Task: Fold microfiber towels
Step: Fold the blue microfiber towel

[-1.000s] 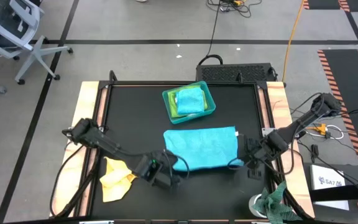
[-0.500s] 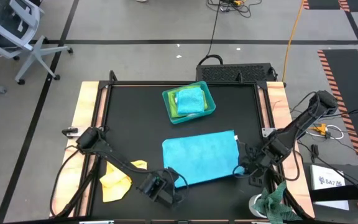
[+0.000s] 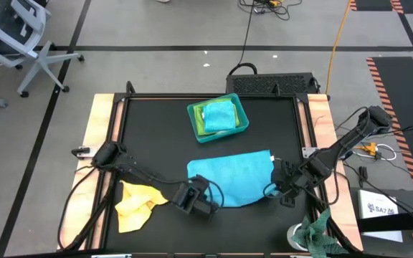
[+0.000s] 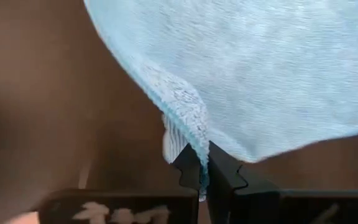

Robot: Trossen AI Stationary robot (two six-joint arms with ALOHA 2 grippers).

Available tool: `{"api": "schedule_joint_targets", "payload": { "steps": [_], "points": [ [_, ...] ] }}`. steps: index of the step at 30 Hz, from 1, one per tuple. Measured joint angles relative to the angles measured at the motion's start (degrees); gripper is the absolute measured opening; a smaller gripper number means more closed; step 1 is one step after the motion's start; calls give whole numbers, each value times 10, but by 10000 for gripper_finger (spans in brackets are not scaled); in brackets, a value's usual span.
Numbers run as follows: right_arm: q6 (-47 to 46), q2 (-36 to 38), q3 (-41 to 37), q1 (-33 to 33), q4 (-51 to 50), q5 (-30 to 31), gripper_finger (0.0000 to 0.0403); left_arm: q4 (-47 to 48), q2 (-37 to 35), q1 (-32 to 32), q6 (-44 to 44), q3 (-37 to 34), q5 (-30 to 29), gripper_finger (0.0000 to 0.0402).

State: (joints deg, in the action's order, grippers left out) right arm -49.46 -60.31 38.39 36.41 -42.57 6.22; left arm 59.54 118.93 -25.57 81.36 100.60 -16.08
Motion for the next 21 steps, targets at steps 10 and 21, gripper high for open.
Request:
{"api": "schedule_joint_targets", "payload": {
  "steps": [10, 21],
  "points": [
    [124, 1, 0, -90, -98, -2, 0, 70, 0, 40, -28, 0, 0, 0],
    [250, 8, 0, -209, -61, -3, 0, 92, 0, 70, -63, 0, -17, 0]
  ]
}}
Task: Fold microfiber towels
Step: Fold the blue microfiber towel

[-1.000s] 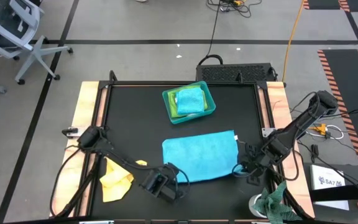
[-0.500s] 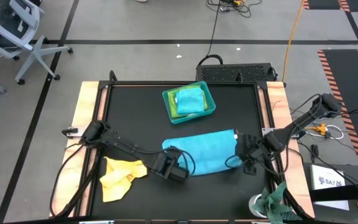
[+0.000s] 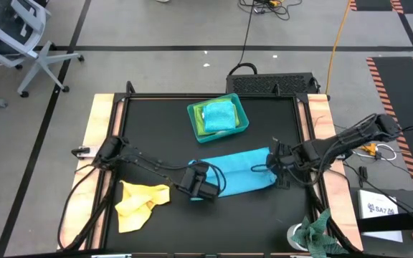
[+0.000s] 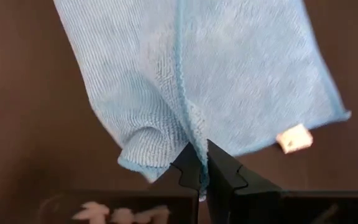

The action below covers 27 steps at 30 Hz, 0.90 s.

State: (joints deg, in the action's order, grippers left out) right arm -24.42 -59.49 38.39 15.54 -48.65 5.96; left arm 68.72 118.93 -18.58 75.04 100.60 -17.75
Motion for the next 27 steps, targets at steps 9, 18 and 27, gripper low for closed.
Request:
{"api": "schedule_joint_targets", "payload": {
  "steps": [9, 18, 27],
  "points": [
    [90, 0, 0, -105, 19, -2, 0, 25, 0, 36, -34, 0, -6, 0],
    [102, 0, 0, -177, 26, -33, 0, 25, 0, 56, -44, 0, -14, 0],
    [102, 0, 0, -242, 31, -31, 0, 24, 0, 72, -52, -13, -29, 0]
  ]
}}
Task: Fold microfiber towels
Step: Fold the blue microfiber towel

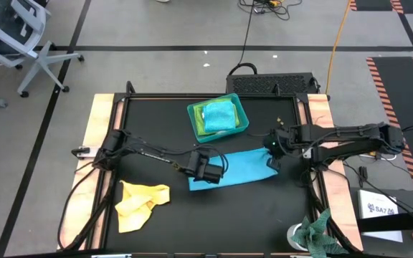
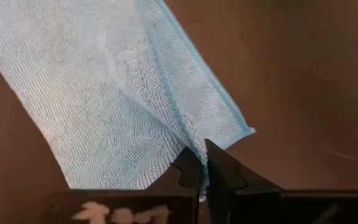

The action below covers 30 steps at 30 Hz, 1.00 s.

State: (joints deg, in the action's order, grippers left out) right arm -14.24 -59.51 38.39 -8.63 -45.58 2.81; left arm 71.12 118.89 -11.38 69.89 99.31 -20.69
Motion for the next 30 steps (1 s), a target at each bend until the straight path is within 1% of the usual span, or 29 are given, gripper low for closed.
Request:
{"api": "schedule_joint_targets", "payload": {
  "steps": [7, 12, 15, 19, 23, 30],
  "points": [
    [5, 0, 0, -23, 18, -1, 0, -18, 0, -6, 21, -41, 27, 0],
    [3, -6, 0, -23, 51, -1, 0, -17, 0, -4, 24, -48, 27, 0],
    [1, -19, 0, -23, 51, 0, 0, -19, 0, 0, 23, -48, 25, 2],
    [-14, -37, 0, -23, 51, 3, 1, -16, 0, 3, 23, -48, 6, 17],
    [-6, -57, 0, -23, 50, 28, 18, -8, 0, 8, 15, -48, -2, 36],
    [19, -76, 0, -23, 48, 89, 66, -7, 0, 26, -18, -48, -18, 72]
  ]
}}
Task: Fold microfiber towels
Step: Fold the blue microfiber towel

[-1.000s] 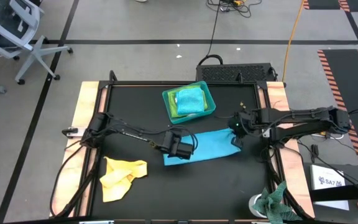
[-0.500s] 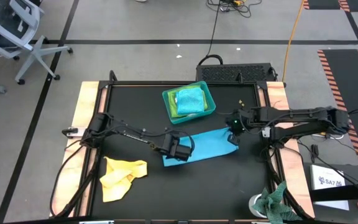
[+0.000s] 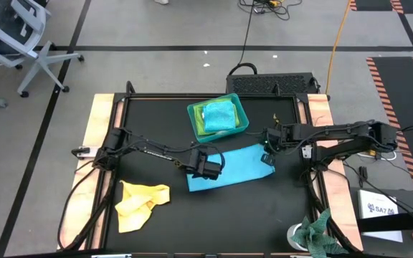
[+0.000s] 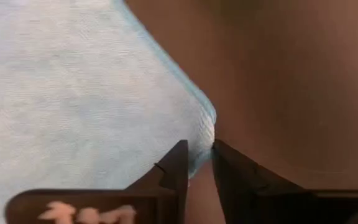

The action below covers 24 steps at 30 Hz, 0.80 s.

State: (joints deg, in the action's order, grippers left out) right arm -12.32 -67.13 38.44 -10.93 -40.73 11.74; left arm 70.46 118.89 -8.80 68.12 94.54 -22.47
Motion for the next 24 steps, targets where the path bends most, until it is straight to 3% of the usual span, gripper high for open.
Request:
{"api": "schedule_joint_targets", "payload": {
  "steps": [7, 12, 14, 19, 24],
  "points": [
    [15, 11, 8, 0, -19, 80, 106, 1, 0, 12, -31, 0, -2, 81],
    [6, 19, 42, 3, -70, 86, 110, 0, 0, 11, -24, 0, -1, 82],
    [-27, 22, 57, 5, -99, 38, 105, -2, 0, 7, -13, 0, 12, 82],
    [-141, 26, 56, 38, -105, -157, 77, -50, 0, -17, 2, 0, 57, 81],
    [-187, 26, 26, 94, -104, -180, 27, -116, 0, -44, 17, -17, 53, 81]
  ]
}}
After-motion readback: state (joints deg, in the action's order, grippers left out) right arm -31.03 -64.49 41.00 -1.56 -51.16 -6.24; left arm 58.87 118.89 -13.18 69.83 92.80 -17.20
